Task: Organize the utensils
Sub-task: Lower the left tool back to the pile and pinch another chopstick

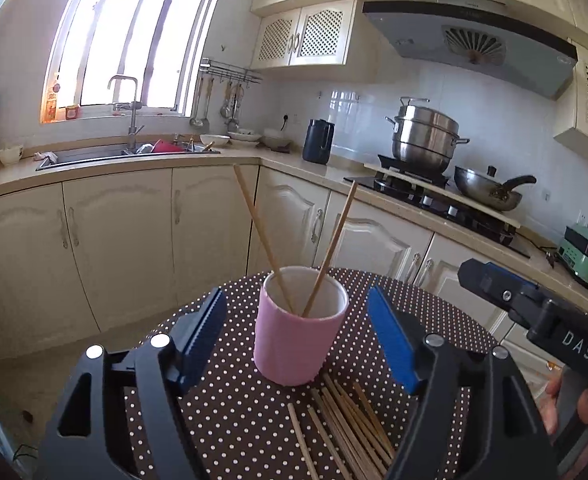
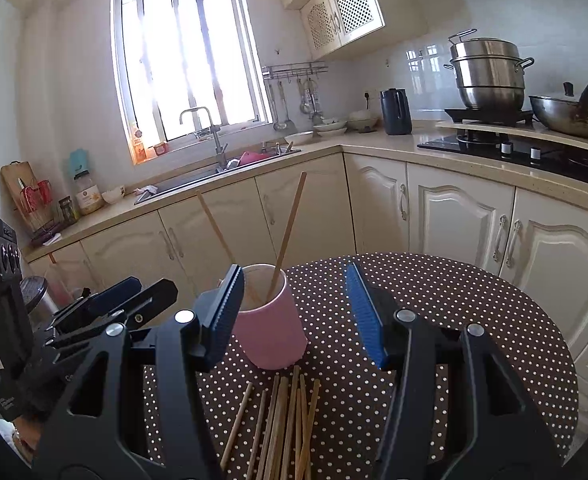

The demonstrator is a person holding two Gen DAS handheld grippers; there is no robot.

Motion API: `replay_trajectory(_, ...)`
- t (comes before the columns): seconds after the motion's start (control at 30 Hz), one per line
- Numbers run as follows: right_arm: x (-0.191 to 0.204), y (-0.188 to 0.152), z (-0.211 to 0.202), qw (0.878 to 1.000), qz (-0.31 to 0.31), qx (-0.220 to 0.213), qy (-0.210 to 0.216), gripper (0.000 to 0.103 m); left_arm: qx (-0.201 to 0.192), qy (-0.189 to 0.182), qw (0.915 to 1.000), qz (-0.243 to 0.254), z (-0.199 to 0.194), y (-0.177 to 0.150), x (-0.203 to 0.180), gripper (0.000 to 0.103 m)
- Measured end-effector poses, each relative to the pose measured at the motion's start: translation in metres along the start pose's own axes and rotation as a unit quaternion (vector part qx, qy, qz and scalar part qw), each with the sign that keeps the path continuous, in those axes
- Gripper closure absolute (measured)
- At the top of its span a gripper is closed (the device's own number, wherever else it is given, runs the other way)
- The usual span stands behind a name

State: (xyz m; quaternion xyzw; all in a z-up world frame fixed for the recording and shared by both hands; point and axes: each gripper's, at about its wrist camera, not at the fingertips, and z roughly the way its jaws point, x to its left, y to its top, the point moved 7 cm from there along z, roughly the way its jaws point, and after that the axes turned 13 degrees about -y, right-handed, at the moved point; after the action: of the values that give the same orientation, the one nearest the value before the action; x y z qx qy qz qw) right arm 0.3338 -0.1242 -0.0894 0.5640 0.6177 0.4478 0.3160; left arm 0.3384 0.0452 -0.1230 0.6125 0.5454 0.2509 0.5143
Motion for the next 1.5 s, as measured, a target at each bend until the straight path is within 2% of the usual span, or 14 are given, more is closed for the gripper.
replay_trajectory(0.23,-0.018,-0.028,-0.005,0.999,-0.008,0.050,-0.018,0.050,0.098,-0.001,0.9950,0.021,0.005,-0.034,-0.017,0.031)
replay_trajectory(0.33,-0.024,-0.043,-0.002,0.997,-0.015,0.078,-0.025,0.050,0.156,-0.004,0.9875,0.024,0.013,-0.053,-0.020,0.031)
replay_trajectory(0.43,-0.028,-0.057,0.000,0.994,-0.025,0.104,-0.031,0.050,0.211,0.015,0.9771,0.022,0.023,-0.075,-0.016,0.031)
replay_trajectory(0.67,-0.029,-0.088,0.013,0.983,-0.060,0.169,-0.037,0.050,0.289,0.012,0.9571,0.010,0.032,-0.115,-0.012,0.031)
replay_trajectory(0.87,-0.023,-0.112,0.022,0.971,-0.092,0.218,-0.031,0.050,0.325,0.017,0.9453,0.013,0.039,-0.134,-0.015,0.032)
replay_trajectory(0.93,-0.021,-0.118,0.026,0.967,-0.099,0.232,-0.029,0.050,0.334,0.023,0.9421,0.012,0.041,-0.138,-0.015,0.037)
replay_trajectory(1.0,-0.020,-0.125,0.031,0.962,-0.105,0.249,-0.027,0.050,0.348,0.030,0.9370,0.006,0.045,-0.144,-0.011,0.049)
replay_trajectory(1.1,-0.016,-0.132,0.037,0.956,-0.116,0.267,-0.029,0.050,0.358,0.039,0.9327,-0.011,0.049,-0.150,-0.003,0.057)
replay_trajectory(1.23,-0.011,-0.137,0.044,0.948,-0.121,0.293,-0.022,0.050,0.356,0.049,0.9331,-0.016,0.053,-0.151,0.003,0.067)
replay_trajectory(1.3,-0.009,-0.138,0.049,0.944,-0.120,0.307,-0.017,0.050,0.354,0.054,0.9335,-0.013,0.055,-0.149,0.005,0.084)
replay_trajectory(1.33,-0.008,-0.139,0.053,0.941,-0.119,0.317,-0.015,0.050,0.354,0.051,0.9338,-0.012,0.056,-0.148,0.005,0.089)
replay_trajectory(1.37,-0.007,-0.139,0.057,0.939,-0.118,0.323,-0.012,0.051,0.354,0.047,0.9339,-0.012,0.058,-0.146,0.006,0.092)
replay_trajectory(1.5,0.000,-0.143,0.067,0.929,-0.111,0.352,0.004,0.064,0.351,0.042,0.9353,-0.017,0.063,-0.143,0.008,0.097)
